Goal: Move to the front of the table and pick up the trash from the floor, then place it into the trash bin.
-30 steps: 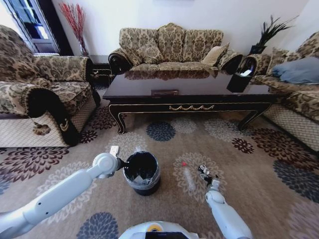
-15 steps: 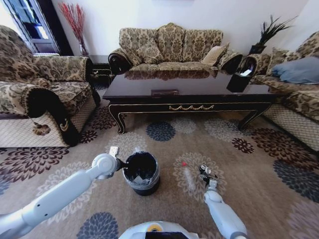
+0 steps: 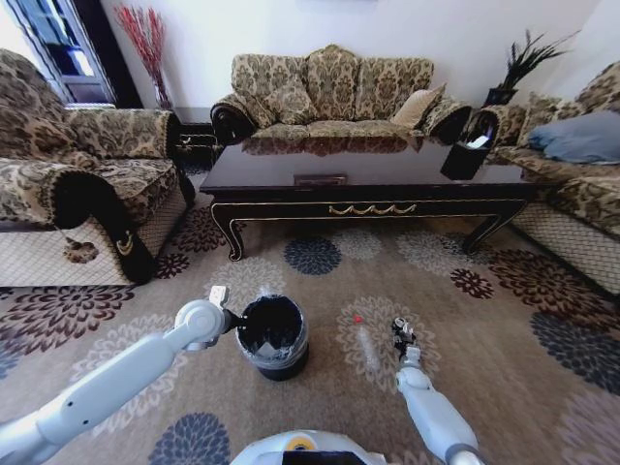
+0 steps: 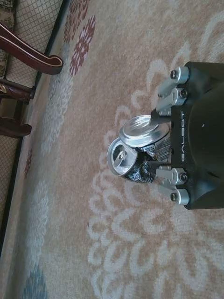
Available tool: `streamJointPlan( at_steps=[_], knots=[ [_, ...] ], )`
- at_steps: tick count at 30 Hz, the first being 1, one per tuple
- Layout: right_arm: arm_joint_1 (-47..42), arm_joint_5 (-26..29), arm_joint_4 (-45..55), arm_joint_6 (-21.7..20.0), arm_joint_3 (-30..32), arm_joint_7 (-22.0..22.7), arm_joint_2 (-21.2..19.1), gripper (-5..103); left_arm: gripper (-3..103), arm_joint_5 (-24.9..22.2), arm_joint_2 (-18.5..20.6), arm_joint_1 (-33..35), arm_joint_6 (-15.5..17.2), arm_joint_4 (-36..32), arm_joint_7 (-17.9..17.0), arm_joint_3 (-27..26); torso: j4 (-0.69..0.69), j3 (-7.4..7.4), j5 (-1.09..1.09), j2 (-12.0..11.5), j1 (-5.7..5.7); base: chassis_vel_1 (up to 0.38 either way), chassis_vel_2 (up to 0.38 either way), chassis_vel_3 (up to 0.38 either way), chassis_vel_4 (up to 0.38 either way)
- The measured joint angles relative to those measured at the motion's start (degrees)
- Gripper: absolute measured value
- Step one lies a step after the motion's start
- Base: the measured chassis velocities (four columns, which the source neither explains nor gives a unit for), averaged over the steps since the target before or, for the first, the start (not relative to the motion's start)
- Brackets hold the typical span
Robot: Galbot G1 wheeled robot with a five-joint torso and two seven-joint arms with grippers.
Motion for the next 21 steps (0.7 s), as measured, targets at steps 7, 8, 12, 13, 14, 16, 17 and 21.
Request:
streamJointPlan(
  at_steps=[7, 8, 12, 13, 14, 16, 17, 21],
  knots=[
    [0.7, 0.0, -1.0, 0.5, -0.2, -0.2, -0.1, 24, 1, 0.2, 0.4, 0.8, 0.0, -0.3, 0.2, -0.9, 0.0, 0.0, -0.01, 0.0, 0.0, 0.0, 0.0, 0.0, 0.0],
    [0.9, 0.0, -1.2, 0.5, -0.2, -0.2, -0.2, 21, 1, 0.3, 0.5, 0.9, 0.0, -0.4, 0.3, -1.0, 0.01, 0.0, -0.02, 0.0, 0.0, 0.0, 0.0, 0.0, 0.0],
    [1.0, 0.0, -1.2, 0.5, -0.3, -0.2, -0.4, 19, 1, 0.3, 0.6, 1.2, 0.0, -0.6, 0.4, -1.4, 0.0, 0.0, 0.0, 0.0, 0.0, 0.0, 0.0, 0.0, 0.0],
    [0.9, 0.1, -1.1, 0.5, -0.3, -0.2, -0.5, 19, 1, 0.4, 0.7, 1.3, 0.0, -0.6, 0.4, -1.5, 0.0, 0.0, 0.01, 0.0, 0.0, 0.0, 0.0, 0.0, 0.0],
    [0.7, 0.2, -0.7, 0.5, -0.3, -0.2, -0.7, 19, 1, 0.5, 0.7, 1.5, 0.0, -0.7, 0.5, -1.6, 0.01, 0.0, 0.01, 0.0, 0.0, 0.0, 0.0, 0.0, 0.0],
    [-0.5, 1.0, 1.2, 0.1, -0.4, 0.0, -1.3, 19, 1, 0.8, 0.6, 1.9, 0.0, -0.8, 0.5, -1.6, 0.0, 0.0, 0.02, 0.0, 0.0, 0.0, 0.0, 0.0, 0.0],
    [-0.5, 1.0, 1.2, 0.1, -0.4, 0.0, -1.3, 19, 1, 0.8, 0.6, 1.9, 0.0, -0.8, 0.5, -1.6, 0.0, 0.0, 0.02, 0.0, 0.0, 0.0, 0.0, 0.0, 0.0],
    [-3.9, 3.6, 9.1, -1.9, -0.6, 1.8, -3.1, 17, 1, 1.1, 0.4, 2.0, 0.0, -0.8, 0.5, -1.4, 0.01, 0.0, 0.03, 0.0, 0.0, 0.0, 0.0, 0.0, 0.0]
  ],
)
